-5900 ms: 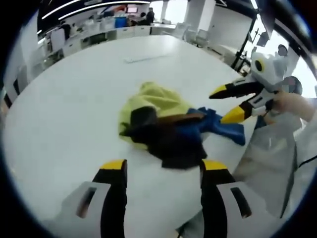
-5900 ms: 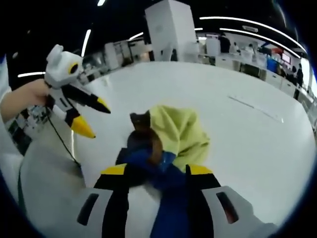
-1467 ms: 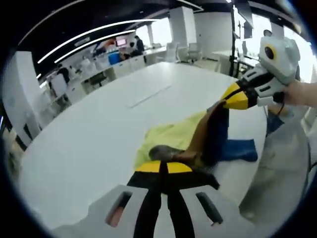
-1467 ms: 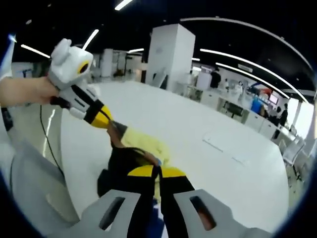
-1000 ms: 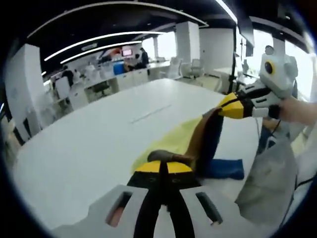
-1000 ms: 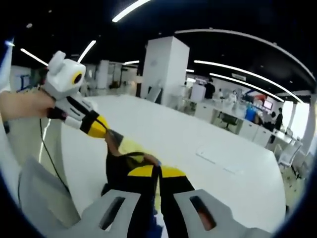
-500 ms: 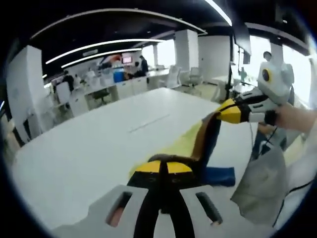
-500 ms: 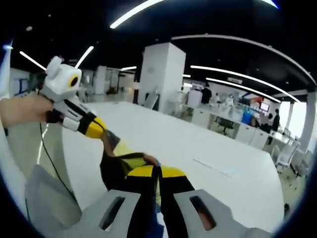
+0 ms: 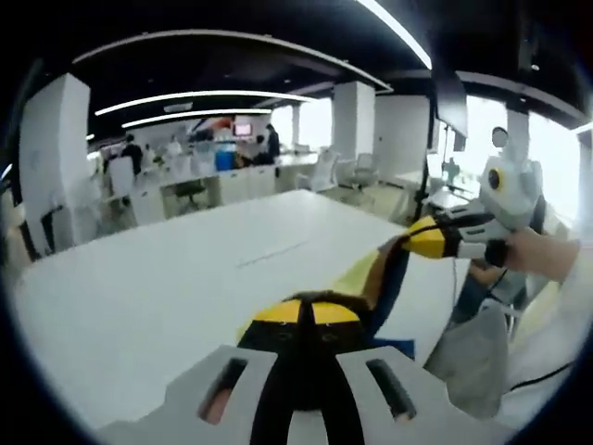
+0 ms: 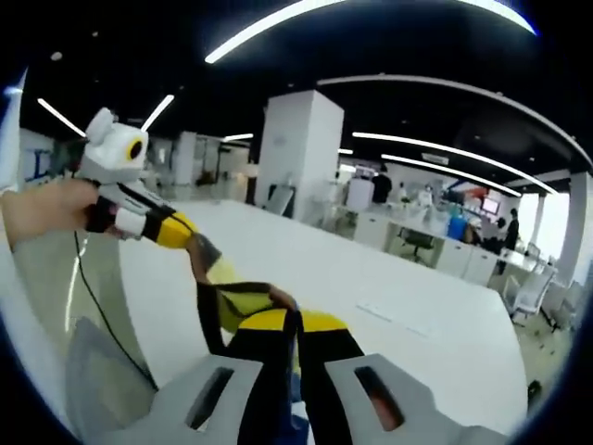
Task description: Fold the garment on the visible template until the final outline fits inside the template.
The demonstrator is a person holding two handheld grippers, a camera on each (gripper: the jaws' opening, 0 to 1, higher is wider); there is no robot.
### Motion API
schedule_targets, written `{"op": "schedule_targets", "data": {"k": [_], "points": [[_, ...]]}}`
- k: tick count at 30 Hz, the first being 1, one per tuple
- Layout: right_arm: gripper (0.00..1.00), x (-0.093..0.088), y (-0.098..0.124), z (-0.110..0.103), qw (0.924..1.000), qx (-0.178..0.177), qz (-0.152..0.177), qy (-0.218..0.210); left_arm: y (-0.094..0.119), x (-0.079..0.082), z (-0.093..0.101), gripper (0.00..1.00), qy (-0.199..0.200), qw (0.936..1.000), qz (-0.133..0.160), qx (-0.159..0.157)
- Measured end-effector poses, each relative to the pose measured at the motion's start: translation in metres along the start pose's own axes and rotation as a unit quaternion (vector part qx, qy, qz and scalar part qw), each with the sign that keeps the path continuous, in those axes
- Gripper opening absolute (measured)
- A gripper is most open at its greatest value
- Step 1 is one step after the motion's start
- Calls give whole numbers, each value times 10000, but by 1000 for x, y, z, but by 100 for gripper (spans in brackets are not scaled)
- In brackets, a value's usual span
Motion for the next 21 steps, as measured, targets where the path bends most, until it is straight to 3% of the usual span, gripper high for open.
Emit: {"op": "schedule_targets", "data": {"k": [4,9,15,21], "points": [[3,11,9,-1,9999,-50,128,47,10,9,6,0,26,9998,170,-96],[3,23,19,-5,9995,-82,285,86,19,21,14,0,694,9955,500,-398],[3,43,36,-9,9984,-150,530,87,34,35,17,0,885,9919,758,-516],[3,68,53,-12,9961,-236,832,175,49,55,26,0,758,9893,1049,-670]]}}
Point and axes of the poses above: the point that each gripper's makers call its tool centre point, and the gripper's own axes: y roughly backward along the fingers, z roughly to its right, x roughly out of its top, the point moved 4 cm from there along y, roughly backward along the fingers, and after that the axes turned 8 degrees about x, right-handed, at the moved point
